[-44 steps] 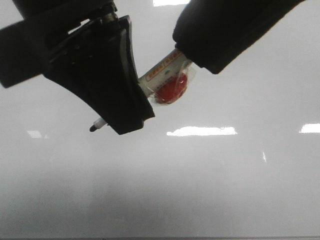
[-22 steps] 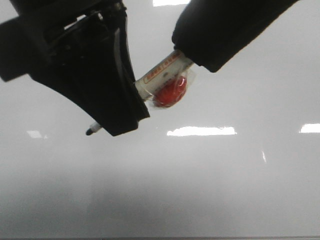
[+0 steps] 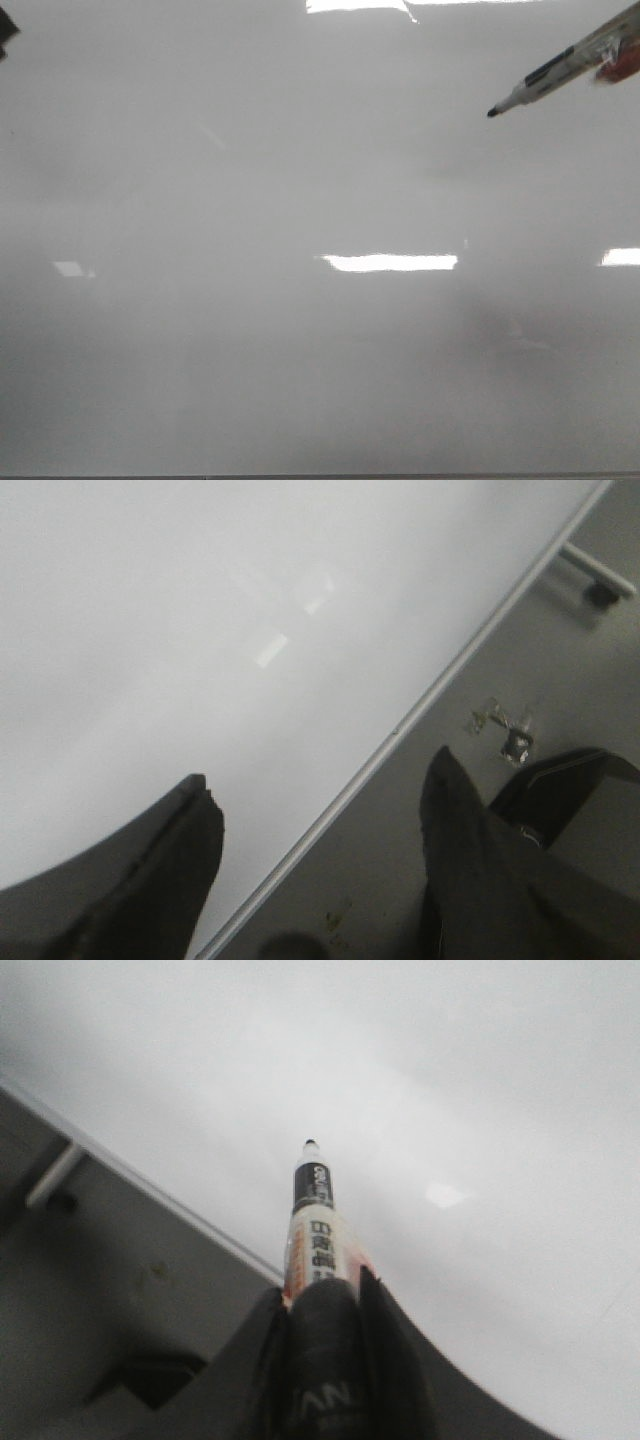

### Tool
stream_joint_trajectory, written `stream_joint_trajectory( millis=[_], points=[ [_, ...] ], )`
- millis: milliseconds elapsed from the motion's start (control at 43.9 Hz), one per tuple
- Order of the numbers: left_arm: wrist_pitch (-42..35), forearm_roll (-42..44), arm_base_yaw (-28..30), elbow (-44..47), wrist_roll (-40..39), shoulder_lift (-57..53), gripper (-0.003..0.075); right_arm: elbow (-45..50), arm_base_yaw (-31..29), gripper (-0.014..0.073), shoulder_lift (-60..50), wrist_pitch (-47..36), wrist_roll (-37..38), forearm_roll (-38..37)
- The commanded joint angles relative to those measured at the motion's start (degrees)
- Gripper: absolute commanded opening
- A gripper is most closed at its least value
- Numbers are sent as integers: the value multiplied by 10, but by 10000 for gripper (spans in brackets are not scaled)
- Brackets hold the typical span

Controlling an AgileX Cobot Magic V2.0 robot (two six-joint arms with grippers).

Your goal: Write number 6 on whiteboard

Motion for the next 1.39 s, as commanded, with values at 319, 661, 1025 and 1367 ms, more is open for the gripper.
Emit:
stream_joint_trajectory(
  millis=[319,661,1025,1367],
  points=[
    [-68,-42,62,13,-9,-65,419,116,-18,-67,-27,-306,-28,185],
    [-72,-43,62,13,-9,-65,419,58,-18,-67,43,-326,-40,184],
    [-72,-43,62,13,-9,-65,419,1,-18,-67,124,-340,-44,182],
    [-72,-43,62,13,-9,-65,419,-9,-6,-57,206,-252,-70,165]
  ],
)
